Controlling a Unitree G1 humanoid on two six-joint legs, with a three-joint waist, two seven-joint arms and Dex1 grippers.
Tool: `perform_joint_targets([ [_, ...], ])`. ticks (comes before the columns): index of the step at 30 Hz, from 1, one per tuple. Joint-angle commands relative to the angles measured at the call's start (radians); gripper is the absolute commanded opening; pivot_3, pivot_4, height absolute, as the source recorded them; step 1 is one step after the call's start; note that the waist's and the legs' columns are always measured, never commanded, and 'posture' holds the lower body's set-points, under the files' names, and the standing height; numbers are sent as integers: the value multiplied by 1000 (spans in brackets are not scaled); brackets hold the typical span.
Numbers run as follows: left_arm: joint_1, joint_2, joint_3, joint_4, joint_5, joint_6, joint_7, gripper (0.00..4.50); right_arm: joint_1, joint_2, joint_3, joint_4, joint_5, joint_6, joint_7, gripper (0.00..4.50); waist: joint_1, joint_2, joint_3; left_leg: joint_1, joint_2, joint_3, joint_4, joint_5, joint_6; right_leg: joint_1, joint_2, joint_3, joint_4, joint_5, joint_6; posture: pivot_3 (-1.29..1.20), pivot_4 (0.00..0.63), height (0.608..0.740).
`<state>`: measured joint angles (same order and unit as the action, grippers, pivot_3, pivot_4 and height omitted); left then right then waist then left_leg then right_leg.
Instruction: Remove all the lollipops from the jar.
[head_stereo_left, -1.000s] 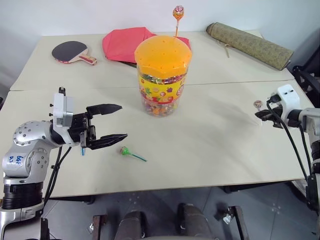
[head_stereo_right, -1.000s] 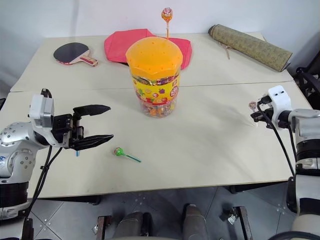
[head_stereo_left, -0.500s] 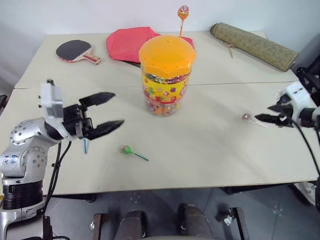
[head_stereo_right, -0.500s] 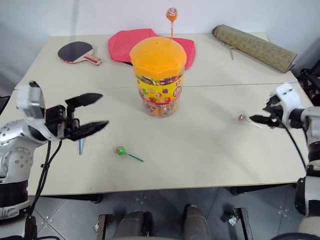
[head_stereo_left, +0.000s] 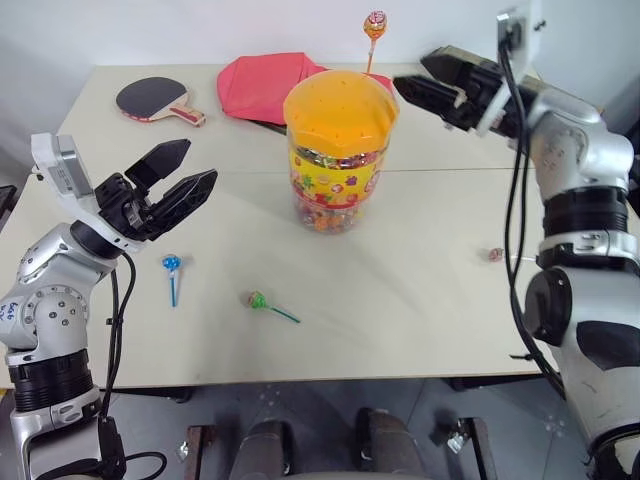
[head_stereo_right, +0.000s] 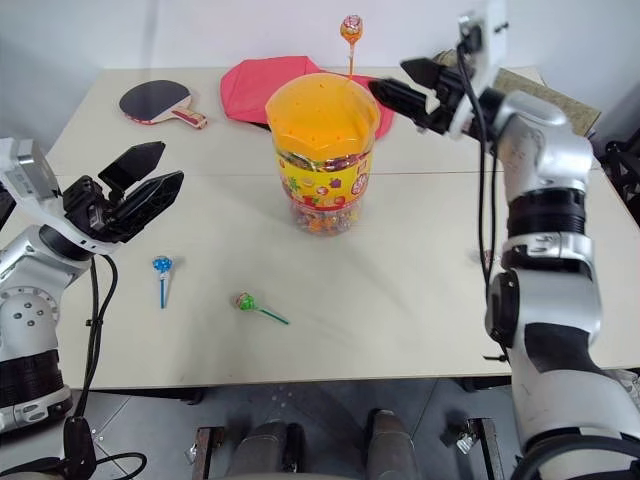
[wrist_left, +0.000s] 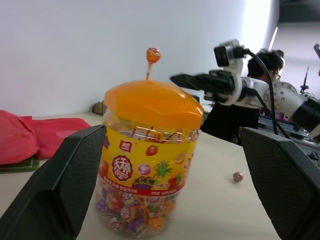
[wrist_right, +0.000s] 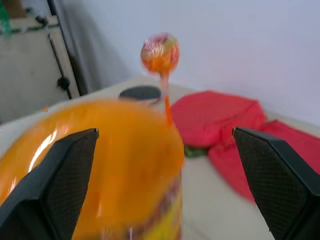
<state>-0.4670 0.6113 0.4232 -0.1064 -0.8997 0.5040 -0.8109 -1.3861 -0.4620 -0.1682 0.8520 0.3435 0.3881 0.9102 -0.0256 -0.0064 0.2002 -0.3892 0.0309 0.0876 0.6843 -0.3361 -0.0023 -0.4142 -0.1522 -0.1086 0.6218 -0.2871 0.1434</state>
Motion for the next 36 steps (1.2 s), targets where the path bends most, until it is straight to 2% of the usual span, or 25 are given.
perform_joint_targets([
  [1,-24,-6,-2,-28,-5,-14,11,4500,-79,34,-28,91,-15,-46,-109,4473,-4,0,0,0,0,0,0,0,0,0,0,0,0,0,0,0,150,740],
  [6,-31,-18,8,-41,-13,-25,34,4500,-175,119,-22,192,-21,-86,-143,4473,-16,0,0,0,0,0,-2,0,0,0,0,-1,-1,0,0,0,150,740],
  [11,-44,-27,14,-45,-23,-23,45,4500,-206,145,-12,260,-54,-120,-138,4473,-31,0,0,0,1,0,-2,0,0,0,0,-1,0,0,0,0,150,740],
  [12,-45,-30,16,-46,-24,-24,49,4500,-211,150,-13,273,-58,-128,-145,4300,-31,0,0,0,1,0,-2,0,0,0,0,-1,0,0,0,0,150,740],
  [14,-44,-32,18,-50,-25,-25,51,4500,-217,159,-23,290,-54,-140,-144,3848,-32,0,0,0,1,0,-2,0,0,0,0,-1,0,0,0,0,150,740],
  [25,-52,-24,24,-44,-20,-35,43,4500,-228,167,-42,314,-64,-184,-142,41,-36,0,0,0,1,0,-2,0,0,0,1,-1,0,0,0,0,150,740],
  [29,-58,-26,24,-31,-19,-44,35,4500,-229,167,-74,310,-44,-201,-120,41,-37,0,0,1,1,0,-2,0,0,0,1,-1,0,0,0,0,150,740],
  [31,-64,-32,29,-15,-21,-67,9,4500,-235,150,-138,293,14,-236,-97,41,-37,0,0,1,1,0,-2,0,0,0,1,-1,0,0,0,0,150,740],
  [36,-60,2,-2,7,-22,-55,-116,4500,-233,33,-163,249,29,-192,-22,41,-27,0,0,0,1,0,-2,0,0,0,1,-1,0,0,0,0,150,740],
])
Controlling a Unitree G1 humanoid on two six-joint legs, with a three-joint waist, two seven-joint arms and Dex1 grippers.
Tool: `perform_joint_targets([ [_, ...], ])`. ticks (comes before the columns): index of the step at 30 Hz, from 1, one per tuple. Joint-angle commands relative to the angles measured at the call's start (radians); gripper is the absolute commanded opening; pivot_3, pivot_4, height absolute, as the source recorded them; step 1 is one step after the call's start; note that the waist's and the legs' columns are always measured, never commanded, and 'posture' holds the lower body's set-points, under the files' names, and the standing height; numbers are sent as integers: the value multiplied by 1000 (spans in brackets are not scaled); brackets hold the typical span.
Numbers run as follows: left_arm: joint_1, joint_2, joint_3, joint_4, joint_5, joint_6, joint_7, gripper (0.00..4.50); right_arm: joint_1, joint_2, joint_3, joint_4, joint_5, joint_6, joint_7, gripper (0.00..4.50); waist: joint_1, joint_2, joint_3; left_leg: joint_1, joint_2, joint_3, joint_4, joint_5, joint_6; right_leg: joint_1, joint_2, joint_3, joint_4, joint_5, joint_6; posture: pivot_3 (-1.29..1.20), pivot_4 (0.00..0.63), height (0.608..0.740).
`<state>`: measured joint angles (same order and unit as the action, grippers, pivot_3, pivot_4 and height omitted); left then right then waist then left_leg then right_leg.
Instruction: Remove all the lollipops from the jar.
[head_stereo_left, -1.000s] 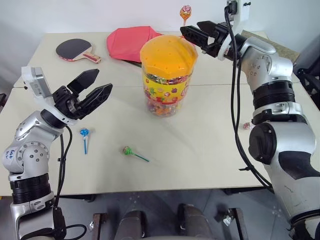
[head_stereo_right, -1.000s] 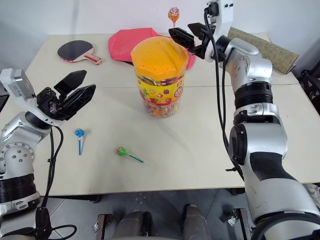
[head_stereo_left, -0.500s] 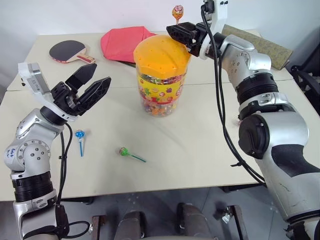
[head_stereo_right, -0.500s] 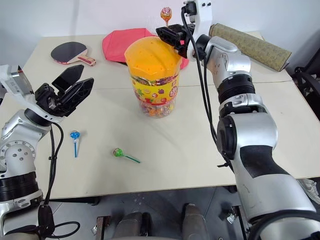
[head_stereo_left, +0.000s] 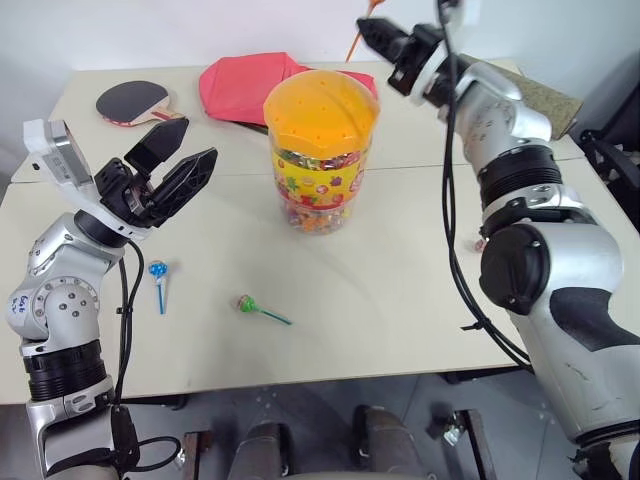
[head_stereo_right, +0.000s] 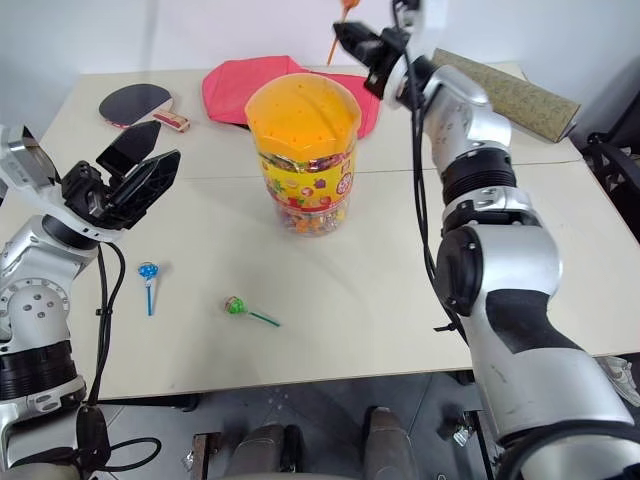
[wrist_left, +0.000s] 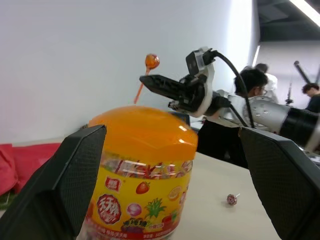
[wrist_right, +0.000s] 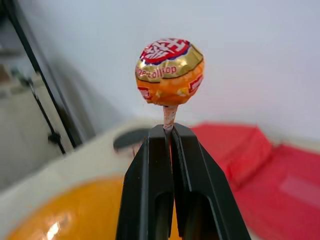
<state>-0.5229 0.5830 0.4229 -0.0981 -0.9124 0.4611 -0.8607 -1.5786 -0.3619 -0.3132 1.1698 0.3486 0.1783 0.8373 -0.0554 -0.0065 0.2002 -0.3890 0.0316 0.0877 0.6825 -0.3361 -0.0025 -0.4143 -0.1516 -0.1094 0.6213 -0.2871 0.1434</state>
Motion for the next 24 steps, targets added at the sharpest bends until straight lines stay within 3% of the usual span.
perform_joint_targets([
  [1,-2,41,-14,4,4,-15,-93,4500,-38,-106,-1,-81,12,65,75,41,3,0,0,0,0,0,0,0,0,0,0,0,0,0,0,0,150,740],
  [5,31,89,-90,15,85,-61,-230,4500,15,-329,141,-154,-114,306,141,41,13,0,0,0,0,1,0,0,0,0,0,0,-1,0,0,0,150,740],
  [7,43,89,-105,17,106,-80,-250,4500,45,-385,177,-186,-136,394,160,41,15,0,0,0,0,2,0,0,0,0,0,1,-2,0,0,0,150,740],
  [9,62,86,-145,40,171,-139,-289,4500,136,-468,229,-253,-182,454,181,41,18,0,0,0,0,3,0,0,0,0,0,1,-2,0,0,0,150,740],
  [13,93,73,-216,55,248,-203,-334,4500,451,-636,387,-437,-343,345,230,41,26,0,0,1,0,5,0,0,0,0,0,2,-3,0,0,0,150,740],
  [18,106,58,-266,35,289,-230,-344,4500,726,-703,416,-476,-419,150,194,41,27,1,0,0,0,6,1,0,0,-1,0,3,-2,0,0,0,150,740],
  [24,108,68,-269,17,287,-222,-341,4500,757,-674,369,-420,-388,208,174,41,24,2,0,2,1,8,1,0,0,-1,0,4,-2,0,0,0,150,740],
])
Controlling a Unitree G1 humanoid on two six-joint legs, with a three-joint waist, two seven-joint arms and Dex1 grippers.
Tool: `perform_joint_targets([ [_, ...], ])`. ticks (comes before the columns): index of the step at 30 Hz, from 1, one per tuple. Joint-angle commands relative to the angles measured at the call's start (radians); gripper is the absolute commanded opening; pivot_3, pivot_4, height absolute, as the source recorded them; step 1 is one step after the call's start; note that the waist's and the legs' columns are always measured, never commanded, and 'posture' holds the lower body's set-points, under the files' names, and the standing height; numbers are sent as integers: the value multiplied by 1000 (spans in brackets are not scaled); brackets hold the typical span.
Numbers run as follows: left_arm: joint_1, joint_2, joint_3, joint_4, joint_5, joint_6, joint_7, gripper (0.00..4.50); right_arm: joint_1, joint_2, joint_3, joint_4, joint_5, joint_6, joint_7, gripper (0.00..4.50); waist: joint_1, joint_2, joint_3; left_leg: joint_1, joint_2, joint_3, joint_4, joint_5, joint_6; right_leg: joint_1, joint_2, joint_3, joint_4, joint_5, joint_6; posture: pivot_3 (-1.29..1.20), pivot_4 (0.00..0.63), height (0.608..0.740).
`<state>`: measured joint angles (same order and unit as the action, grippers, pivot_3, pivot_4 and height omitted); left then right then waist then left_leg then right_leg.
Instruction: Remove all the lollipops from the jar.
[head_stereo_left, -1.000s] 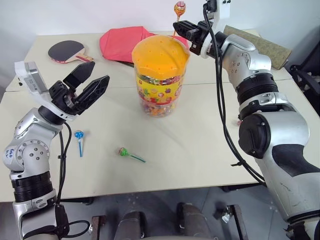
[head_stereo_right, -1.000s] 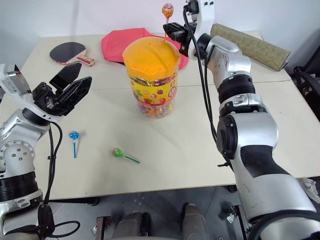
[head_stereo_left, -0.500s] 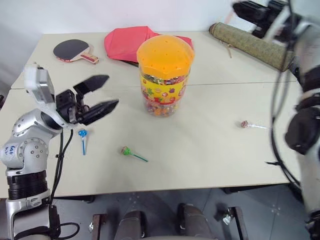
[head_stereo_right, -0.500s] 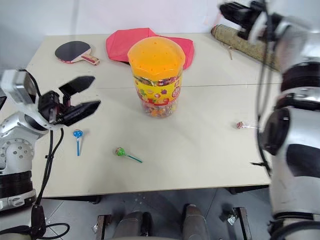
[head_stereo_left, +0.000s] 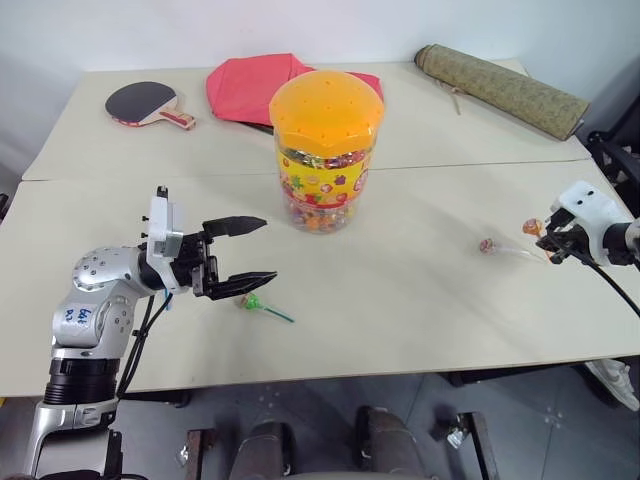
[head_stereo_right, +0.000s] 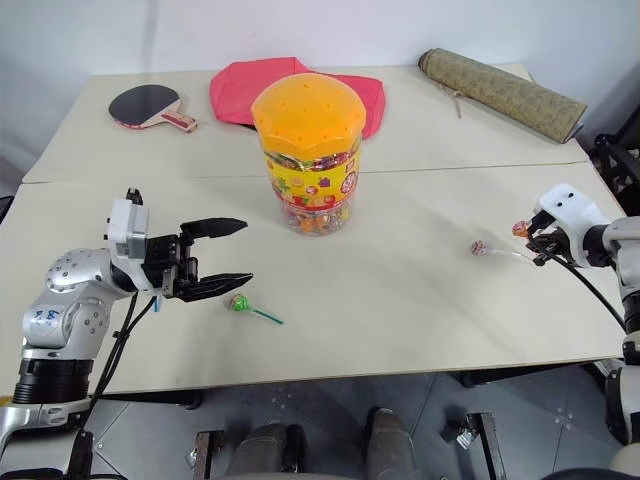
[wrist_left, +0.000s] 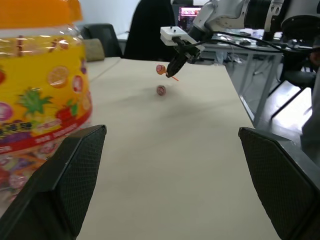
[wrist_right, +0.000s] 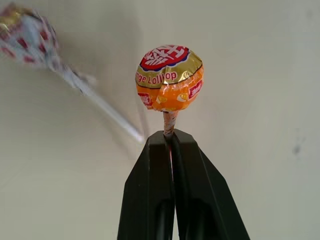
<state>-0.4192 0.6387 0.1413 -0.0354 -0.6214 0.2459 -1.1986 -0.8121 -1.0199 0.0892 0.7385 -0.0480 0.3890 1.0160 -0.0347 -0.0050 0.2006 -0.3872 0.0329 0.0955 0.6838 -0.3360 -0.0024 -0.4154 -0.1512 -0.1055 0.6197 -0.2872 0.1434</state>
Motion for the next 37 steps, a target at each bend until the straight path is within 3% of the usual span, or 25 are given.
perform_joint_targets([
  [1,6,16,14,-48,-2,-4,0,4500,-7,-14,-38,39,4,-9,-17,41,5,0,0,0,0,0,0,0,0,0,0,0,0,0,0,0,150,740],
  [5,13,28,24,-56,9,-5,18,4500,-15,-1,-56,97,23,22,10,41,12,0,0,0,0,-1,1,0,0,1,0,-1,-1,0,0,0,150,740],
  [8,13,44,33,-56,23,17,57,4500,-8,1,-64,84,49,46,55,710,12,0,0,0,0,-1,1,0,0,2,0,-1,-1,0,0,0,150,740],
  [13,32,69,69,-63,26,17,92,4500,37,-34,-139,-24,145,25,165,2393,8,0,0,0,0,-1,1,0,0,2,0,-1,-1,0,0,0,150,740],
  [16,91,109,128,-83,53,5,129,4500,113,-26,-316,-190,370,-67,386,3365,10,0,0,0,0,-2,1,0,0,2,0,-1,-1,0,0,0,150,740],
  [19,177,154,187,-86,80,-13,143,4500,150,15,-401,-358,517,-4,423,4335,6,0,0,0,0,-2,0,0,0,2,0,-1,-1,0,0,0,150,740],
  [20,196,164,199,-83,86,-22,143,4500,162,24,-405,-406,537,19,411,4469,7,0,0,1,0,-2,0,0,0,2,0,-1,-1,0,0,0,150,740],
  [23,273,176,239,-94,91,-16,161,4500,236,82,-355,-622,605,47,422,4469,9,-2,-1,2,1,-3,0,0,0,3,0,-1,0,0,0,0,150,740],
  [27,409,138,267,-136,122,-39,210,4500,337,284,-173,-812,544,-223,457,4469,10,-5,-3,2,1,-3,0,-1,0,3,0,-1,-1,0,0,0,150,740],
  [32,514,90,241,-199,178,-91,252,4500,357,387,-91,-665,464,-421,467,4469,35,-5,-3,0,-1,-3,4,-2,1,3,-1,-1,-1,0,0,0,150,740],
  [37,556,53,247,-274,197,-98,322,4500,375,418,-121,-599,457,-493,415,4469,37,-6,-4,1,0,-3,6,-2,2,5,-1,-2,-1,0,0,0,150,740],
])
